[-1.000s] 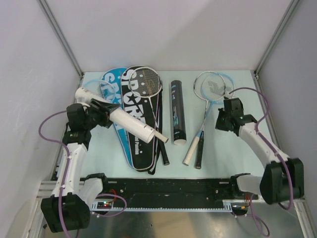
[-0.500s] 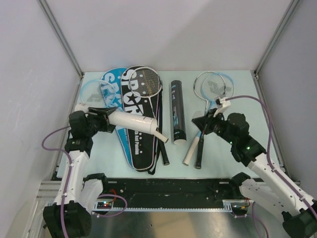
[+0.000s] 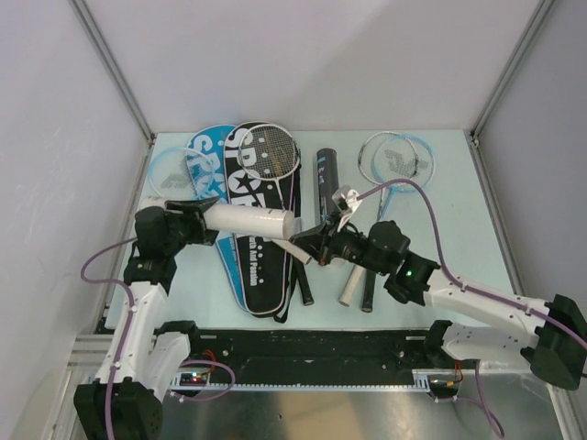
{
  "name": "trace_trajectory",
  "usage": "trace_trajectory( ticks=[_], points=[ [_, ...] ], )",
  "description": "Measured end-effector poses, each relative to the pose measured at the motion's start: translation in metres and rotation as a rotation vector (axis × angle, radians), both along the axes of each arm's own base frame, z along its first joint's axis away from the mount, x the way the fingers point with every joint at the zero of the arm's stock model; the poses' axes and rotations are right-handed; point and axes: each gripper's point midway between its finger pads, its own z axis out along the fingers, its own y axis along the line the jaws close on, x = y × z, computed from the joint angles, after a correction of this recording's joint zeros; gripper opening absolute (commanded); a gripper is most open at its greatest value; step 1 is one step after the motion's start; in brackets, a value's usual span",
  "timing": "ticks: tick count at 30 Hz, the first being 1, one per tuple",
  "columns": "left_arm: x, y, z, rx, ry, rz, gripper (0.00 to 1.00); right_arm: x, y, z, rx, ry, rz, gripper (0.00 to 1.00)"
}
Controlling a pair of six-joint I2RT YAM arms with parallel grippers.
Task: Pack up the badminton gear
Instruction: Close the lid on the shuttle tube.
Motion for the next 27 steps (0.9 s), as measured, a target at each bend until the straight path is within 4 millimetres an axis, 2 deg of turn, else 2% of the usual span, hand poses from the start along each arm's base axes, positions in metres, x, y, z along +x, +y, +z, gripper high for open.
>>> trace_trajectory(
  ticks=[6, 16, 27],
  points=[
    [-0.003, -0.001, 0.002, -0.014, -0.007, 0.01, 0.28, -0.005, 0.021, 0.005, 0.031, -0.016, 0.03, 0.0],
    [-0.003, 0.0, -0.004, -0.032, 0.013, 0.027, 0.28, -0.003, 0.029, 0.017, 0.087, -0.053, 0.035, 0.0],
    [-0.006, -0.007, -0.002, -0.063, 0.018, -0.009, 0.28, -0.01, 0.031, 0.032, 0.172, -0.024, 0.136, 0.0]
  ],
)
